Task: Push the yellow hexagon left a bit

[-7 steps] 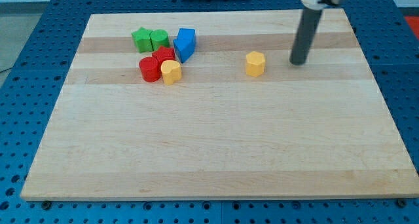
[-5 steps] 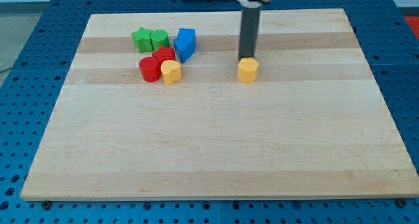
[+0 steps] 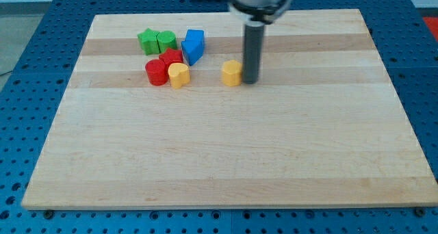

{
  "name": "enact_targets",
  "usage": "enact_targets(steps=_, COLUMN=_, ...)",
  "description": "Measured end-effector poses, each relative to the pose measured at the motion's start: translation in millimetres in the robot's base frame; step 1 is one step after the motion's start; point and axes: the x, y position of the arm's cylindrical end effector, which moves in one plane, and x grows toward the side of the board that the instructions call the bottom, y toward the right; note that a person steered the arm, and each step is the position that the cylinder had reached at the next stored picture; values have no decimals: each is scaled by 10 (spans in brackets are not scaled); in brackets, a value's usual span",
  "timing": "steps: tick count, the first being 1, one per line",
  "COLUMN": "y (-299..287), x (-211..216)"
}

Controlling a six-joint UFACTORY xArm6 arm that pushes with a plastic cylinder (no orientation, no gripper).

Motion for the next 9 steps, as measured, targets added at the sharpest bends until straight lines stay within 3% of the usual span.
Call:
enact_targets(steps=2, y=644, x=-316)
enact_targets(steps=3, y=593, x=-451)
enact_targets(steps=9, y=-38, x=-187)
